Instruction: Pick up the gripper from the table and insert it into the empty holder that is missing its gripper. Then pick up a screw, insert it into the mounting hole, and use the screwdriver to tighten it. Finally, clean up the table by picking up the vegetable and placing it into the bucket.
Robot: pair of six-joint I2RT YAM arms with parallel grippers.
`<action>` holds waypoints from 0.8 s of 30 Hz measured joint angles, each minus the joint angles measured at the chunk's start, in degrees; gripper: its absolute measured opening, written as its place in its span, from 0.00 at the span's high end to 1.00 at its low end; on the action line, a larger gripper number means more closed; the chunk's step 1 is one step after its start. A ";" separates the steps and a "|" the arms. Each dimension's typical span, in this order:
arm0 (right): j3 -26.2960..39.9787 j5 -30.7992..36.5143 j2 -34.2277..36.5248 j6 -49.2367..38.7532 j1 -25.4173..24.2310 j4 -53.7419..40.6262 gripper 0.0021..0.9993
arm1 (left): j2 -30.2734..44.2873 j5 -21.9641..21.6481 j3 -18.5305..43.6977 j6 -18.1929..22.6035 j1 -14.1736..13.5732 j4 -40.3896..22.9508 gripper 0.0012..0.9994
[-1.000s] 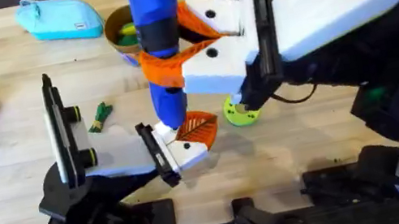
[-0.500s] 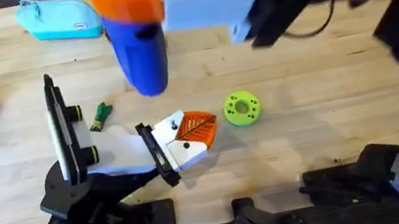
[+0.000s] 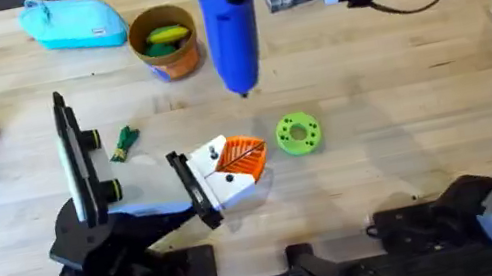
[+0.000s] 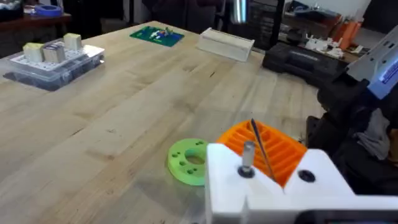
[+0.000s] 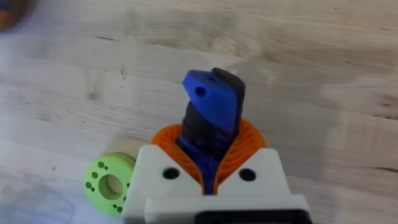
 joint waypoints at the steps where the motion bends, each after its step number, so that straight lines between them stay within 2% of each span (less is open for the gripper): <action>1: 0.07 0.02 -0.01 0.59 -0.97 -3.27 0.95 | 0.00 -0.01 0.00 0.00 0.00 0.01 0.98; 7: -0.06 4.35 -0.09 2.34 -10.06 -28.39 0.95 | 0.00 -0.03 0.00 -0.02 0.07 0.02 0.98; 11: -0.06 9.21 -0.09 2.71 -17.79 -38.94 0.95 | 0.00 -0.06 0.00 -0.02 0.07 0.02 0.98; 17: -0.06 20.06 0.34 0.81 -25.90 -49.49 0.95 | 0.00 -0.12 0.00 -0.02 0.07 0.02 0.98; 24: -0.06 33.78 7.40 -5.28 -27.25 -52.45 0.95 | 0.00 -0.20 0.00 -0.02 0.07 0.02 0.98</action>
